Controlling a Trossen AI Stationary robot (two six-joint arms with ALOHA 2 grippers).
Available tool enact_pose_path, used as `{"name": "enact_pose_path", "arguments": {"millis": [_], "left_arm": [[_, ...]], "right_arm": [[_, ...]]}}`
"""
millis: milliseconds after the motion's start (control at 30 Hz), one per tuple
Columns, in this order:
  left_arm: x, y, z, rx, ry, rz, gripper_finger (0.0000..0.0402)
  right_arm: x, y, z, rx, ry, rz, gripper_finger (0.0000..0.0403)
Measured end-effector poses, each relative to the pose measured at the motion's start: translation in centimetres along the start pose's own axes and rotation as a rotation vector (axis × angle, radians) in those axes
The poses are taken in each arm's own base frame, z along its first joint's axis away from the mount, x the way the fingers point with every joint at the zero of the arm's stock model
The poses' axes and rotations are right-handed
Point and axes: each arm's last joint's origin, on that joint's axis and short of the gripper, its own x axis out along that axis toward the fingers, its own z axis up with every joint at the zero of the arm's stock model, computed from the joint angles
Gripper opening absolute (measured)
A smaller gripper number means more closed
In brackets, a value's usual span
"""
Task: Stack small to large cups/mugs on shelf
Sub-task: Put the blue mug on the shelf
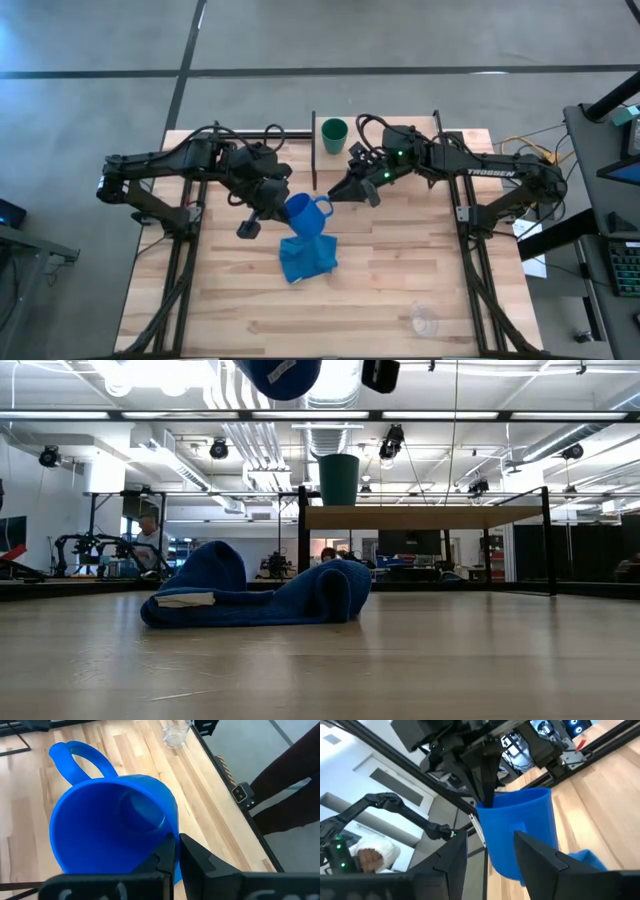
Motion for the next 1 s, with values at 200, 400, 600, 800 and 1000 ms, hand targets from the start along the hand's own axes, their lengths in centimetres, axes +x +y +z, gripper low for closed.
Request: {"name": "enact_pose_path", "arguments": {"millis": [200, 400, 600, 800, 1000], "left_arm": [[0.00, 0.05, -0.03, -0.011, 0.006, 0.017, 0.0000], [0.00, 0.04, -0.06, -0.027, 0.009, 0.017, 0.0000], [0.00, 0.04, -0.06, -0.027, 0.009, 0.017, 0.0000], [0.00, 0.04, -0.07, -0.027, 0.010, 0.017, 0.0000], [0.00, 0.03, -0.13, -0.028, 0.015, 0.015, 0.0000]], "right_arm": [[-0.07, 0.16, 0.18, -0.002, -0.011, -0.010, 0.0157], [-0.09, 0.03, 0.13, 0.005, -0.014, -0.036, 0.0156], [-0.06, 0.14, 0.13, 0.006, -0.013, -0.033, 0.0156], [-0.07, 0.15, 0.15, 0.008, -0.016, -0.031, 0.0157], [-0.07, 0.08, 0.07, 0.009, -0.008, -0.038, 0.0154]]}}
